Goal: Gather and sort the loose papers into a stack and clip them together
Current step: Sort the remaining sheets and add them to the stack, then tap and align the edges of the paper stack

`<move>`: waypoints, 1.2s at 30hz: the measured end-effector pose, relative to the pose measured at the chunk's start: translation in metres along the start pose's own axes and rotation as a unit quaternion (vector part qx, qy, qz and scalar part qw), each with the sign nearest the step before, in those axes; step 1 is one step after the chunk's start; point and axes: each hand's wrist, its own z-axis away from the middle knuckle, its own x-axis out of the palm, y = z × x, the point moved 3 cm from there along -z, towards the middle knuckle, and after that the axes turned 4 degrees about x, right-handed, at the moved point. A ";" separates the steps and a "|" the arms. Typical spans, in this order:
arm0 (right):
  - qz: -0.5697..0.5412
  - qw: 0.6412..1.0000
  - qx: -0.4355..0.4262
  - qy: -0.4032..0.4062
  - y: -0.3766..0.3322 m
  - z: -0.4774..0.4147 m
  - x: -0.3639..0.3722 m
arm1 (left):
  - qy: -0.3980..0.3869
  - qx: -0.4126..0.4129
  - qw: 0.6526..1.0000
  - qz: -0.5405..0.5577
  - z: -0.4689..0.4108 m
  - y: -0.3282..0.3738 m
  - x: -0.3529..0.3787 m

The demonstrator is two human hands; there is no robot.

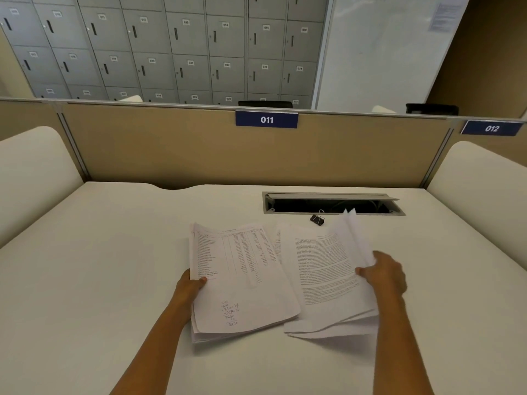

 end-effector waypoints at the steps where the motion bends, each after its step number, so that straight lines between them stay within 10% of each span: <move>1: 0.000 1.000 -0.019 0.021 -0.004 0.002 -0.016 | 0.001 -0.001 1.000 0.003 0.001 0.000 0.000; 10: -0.113 0.964 -0.149 0.188 -0.033 0.059 -0.159 | -0.008 -0.008 1.000 0.008 0.003 0.002 0.000; 19: -0.317 0.931 -0.143 -0.110 -0.053 0.032 -0.050 | -0.044 0.001 0.999 -0.011 0.014 0.009 0.001; 26: -0.229 0.945 -0.096 -0.211 -0.033 0.023 0.090 | -0.046 -0.016 0.999 -0.001 0.024 0.018 0.002; 36: -0.042 0.981 -0.148 -0.121 -0.046 0.040 0.140 | -0.059 -0.060 0.994 0.067 0.021 0.018 0.002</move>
